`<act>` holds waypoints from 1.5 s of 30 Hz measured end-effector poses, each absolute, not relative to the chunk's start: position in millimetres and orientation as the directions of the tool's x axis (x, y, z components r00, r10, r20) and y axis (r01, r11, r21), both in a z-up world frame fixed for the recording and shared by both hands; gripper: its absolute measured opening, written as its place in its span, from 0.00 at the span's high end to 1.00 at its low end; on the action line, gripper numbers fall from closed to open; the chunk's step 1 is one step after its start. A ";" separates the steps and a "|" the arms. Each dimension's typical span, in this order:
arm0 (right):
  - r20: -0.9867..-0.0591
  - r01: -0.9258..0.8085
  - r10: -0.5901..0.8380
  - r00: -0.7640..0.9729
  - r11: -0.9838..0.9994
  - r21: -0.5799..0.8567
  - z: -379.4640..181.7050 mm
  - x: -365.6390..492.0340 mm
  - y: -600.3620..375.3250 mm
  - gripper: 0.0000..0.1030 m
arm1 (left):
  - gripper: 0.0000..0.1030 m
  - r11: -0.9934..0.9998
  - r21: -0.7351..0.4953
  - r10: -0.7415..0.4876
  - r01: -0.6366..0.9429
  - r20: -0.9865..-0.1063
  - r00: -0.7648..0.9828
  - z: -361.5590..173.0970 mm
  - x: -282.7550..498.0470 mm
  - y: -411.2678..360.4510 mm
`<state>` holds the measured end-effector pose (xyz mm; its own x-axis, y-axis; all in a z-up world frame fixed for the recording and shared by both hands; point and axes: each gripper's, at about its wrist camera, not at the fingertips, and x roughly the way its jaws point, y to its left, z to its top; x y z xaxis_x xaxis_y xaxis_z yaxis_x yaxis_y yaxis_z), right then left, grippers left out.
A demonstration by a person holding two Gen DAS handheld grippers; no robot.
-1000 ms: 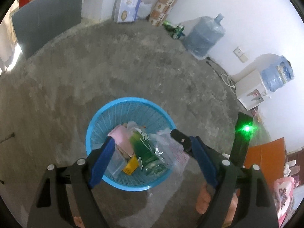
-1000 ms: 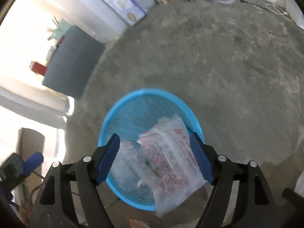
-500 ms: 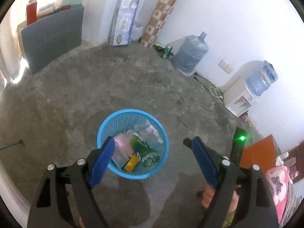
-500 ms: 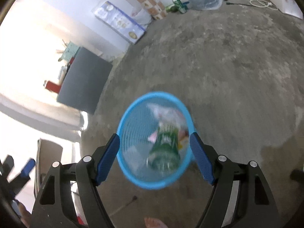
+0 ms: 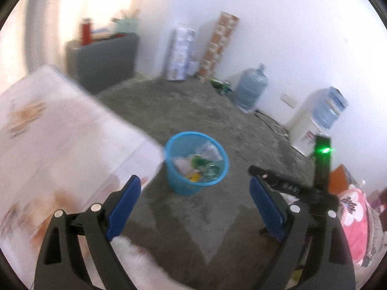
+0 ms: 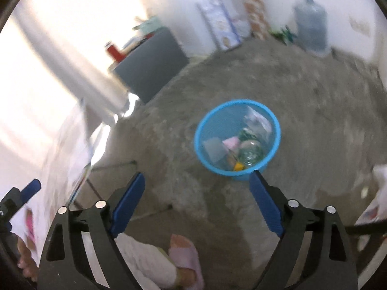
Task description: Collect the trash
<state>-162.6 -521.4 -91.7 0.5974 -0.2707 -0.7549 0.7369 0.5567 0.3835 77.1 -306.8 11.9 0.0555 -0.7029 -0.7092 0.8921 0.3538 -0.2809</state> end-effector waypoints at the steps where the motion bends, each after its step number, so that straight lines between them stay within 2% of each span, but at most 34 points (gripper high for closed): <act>1: -0.753 0.727 -0.285 0.593 0.592 0.348 -80.6 -154.7 -507.7 0.13 | 0.11 0.390 -0.260 -0.709 0.883 -0.697 0.107 16.5 77.6 -284.9; 4: -0.737 0.698 -0.327 0.592 0.665 0.265 -55.6 -137.8 -472.3 0.08 | 0.06 0.459 -0.218 -0.710 0.861 -0.673 0.207 24.8 76.8 -243.2; 8: -0.694 0.676 -0.423 0.583 0.726 0.125 -25.2 -122.9 -421.3 0.08 | 0.05 0.578 -0.126 -0.684 0.806 -0.614 0.394 37.7 67.7 -182.9; 11: -0.650 0.695 -0.521 0.553 0.719 0.015 -12.6 -120.8 -391.3 0.08 | 0.05 0.660 -0.104 -0.641 0.744 -0.594 0.485 39.6 64.8 -153.8; 17: -0.517 0.686 -0.644 0.564 0.714 -0.141 8.4 -123.0 -329.1 0.08 | 0.05 0.784 -0.101 -0.536 0.613 -0.608 0.586 35.8 70.1 -115.0; 21: -0.521 0.675 -0.631 0.575 0.726 -0.135 15.3 -122.2 -304.4 0.08 | 0.05 0.831 -0.094 -0.489 0.549 -0.594 0.639 38.3 66.9 -103.8; 26: -0.570 0.679 -0.605 0.556 0.726 -0.108 8.4 -120.1 -299.8 0.08 | 0.05 0.874 -0.038 -0.420 0.484 -0.558 0.716 43.5 58.2 -95.6; 35: -0.597 0.734 -0.636 0.490 0.670 -0.111 -3.2 -126.1 -304.6 0.08 | 0.05 0.915 0.007 -0.302 0.402 -0.650 0.698 26.8 66.6 -97.8; 45: -0.635 0.774 -0.635 0.439 0.627 -0.092 -12.8 -140.2 -319.3 0.08 | 0.05 0.929 0.027 -0.253 0.370 -0.682 0.686 22.0 65.6 -102.0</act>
